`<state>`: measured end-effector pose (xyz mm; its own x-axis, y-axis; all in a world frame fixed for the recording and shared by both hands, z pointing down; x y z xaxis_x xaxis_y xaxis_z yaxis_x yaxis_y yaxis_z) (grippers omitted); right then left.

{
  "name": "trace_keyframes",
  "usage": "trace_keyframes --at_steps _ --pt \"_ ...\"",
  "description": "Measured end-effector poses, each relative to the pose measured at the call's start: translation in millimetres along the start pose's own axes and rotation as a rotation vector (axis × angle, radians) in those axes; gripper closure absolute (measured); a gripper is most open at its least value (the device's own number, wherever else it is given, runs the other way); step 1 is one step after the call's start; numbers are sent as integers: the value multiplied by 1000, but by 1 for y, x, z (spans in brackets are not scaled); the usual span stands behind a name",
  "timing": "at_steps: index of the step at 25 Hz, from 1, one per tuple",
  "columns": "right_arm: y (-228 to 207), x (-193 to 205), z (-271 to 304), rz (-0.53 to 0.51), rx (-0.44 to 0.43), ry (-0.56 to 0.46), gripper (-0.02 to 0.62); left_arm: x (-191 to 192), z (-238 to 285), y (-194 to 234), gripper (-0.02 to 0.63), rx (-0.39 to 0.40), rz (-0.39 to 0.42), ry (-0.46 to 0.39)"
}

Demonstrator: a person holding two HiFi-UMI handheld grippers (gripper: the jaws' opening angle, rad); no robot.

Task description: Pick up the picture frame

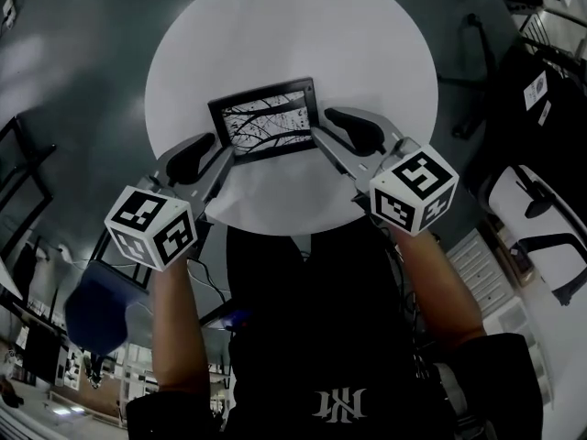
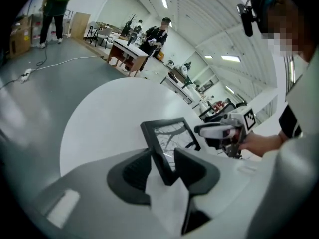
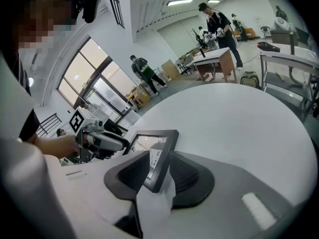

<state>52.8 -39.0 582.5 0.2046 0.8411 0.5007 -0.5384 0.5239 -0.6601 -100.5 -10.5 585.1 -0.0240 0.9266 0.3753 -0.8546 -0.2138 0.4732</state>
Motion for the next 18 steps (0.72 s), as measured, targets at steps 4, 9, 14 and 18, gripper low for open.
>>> trace_keyframes --at_steps 4,9,14,18 --pt "-2 2 3 14 19 -7 472 2 5 2 477 -17 -15 20" --pt "-3 2 5 34 40 -12 474 3 8 4 485 -28 -10 26" --pt "-4 1 9 29 64 -14 482 4 11 3 488 -39 8 33" --pt "-3 1 10 32 84 -15 489 4 11 2 495 -46 8 32"
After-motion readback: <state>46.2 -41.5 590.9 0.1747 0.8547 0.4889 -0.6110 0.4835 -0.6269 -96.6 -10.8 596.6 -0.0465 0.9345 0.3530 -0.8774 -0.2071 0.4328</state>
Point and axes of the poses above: the fingertips, and each gripper's own axes: z forward along the fingers, y to its left, x out of its underside, the point moved 1 cm from there along -z, backward along the fingers, and after that the axes turned 7 degrees about -x, right-handed, at the moved point
